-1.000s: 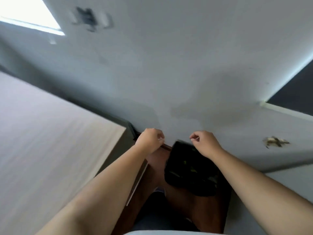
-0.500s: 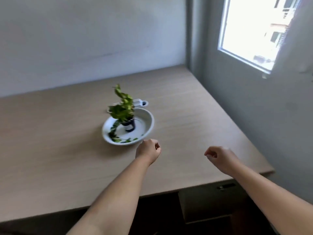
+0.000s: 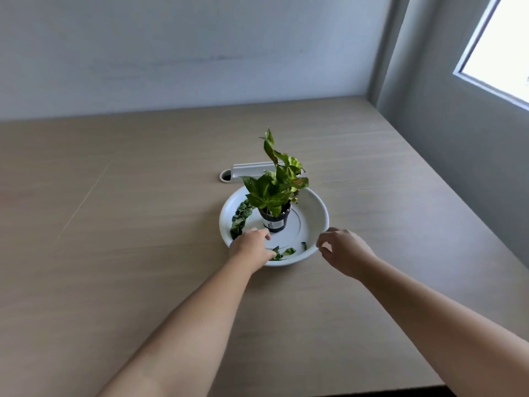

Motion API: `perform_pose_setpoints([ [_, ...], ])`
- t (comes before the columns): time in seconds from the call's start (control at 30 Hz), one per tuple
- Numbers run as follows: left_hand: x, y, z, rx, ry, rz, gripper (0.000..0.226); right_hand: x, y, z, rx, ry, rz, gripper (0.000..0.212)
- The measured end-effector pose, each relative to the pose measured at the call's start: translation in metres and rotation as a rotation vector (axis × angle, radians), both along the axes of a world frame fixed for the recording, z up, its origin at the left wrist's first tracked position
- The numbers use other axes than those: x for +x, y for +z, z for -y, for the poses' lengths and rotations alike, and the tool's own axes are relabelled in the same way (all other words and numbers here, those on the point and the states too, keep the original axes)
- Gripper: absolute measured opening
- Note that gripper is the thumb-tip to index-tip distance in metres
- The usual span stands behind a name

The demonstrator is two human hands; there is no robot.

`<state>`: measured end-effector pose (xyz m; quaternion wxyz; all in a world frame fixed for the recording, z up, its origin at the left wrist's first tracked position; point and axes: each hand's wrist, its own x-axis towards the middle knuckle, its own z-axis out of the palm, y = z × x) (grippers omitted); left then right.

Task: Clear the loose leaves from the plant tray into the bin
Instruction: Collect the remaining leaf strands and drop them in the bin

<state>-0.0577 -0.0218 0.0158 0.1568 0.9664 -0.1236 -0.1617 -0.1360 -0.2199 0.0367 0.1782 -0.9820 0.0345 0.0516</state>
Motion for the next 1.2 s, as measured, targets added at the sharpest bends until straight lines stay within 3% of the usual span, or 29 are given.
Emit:
perform_pose_setpoints([
  [0.2,0.025,-0.03,0.014,0.144,-0.11,-0.105,0.036,0.055,-0.034,-0.03,-0.078,0.004,-0.125,0.024],
  [0.3,0.03,-0.038,0.018,0.12,-0.102,-0.091,0.017,0.068,-0.052,-0.039,-0.146,-0.018,-0.168,0.031],
  [0.47,0.035,-0.044,0.015,0.035,-0.112,-0.081,0.026,0.08,-0.064,-0.05,-0.195,-0.048,-0.188,0.033],
  [0.57,0.039,-0.048,0.011,-0.042,-0.071,-0.125,0.023,0.084,-0.066,-0.05,-0.124,-0.066,-0.184,0.014],
  [0.73,0.042,-0.05,0.002,-0.223,0.022,-0.126,0.011,0.087,-0.068,-0.05,-0.004,-0.104,-0.243,0.031],
  [1.07,0.055,-0.026,-0.029,-0.437,0.255,-0.073,0.004,0.087,-0.063,-0.063,0.187,-0.069,-0.175,0.022],
  [1.2,0.056,-0.023,-0.039,-0.481,0.302,-0.05,0.006,0.087,-0.068,-0.076,0.181,-0.072,-0.218,0.005],
])
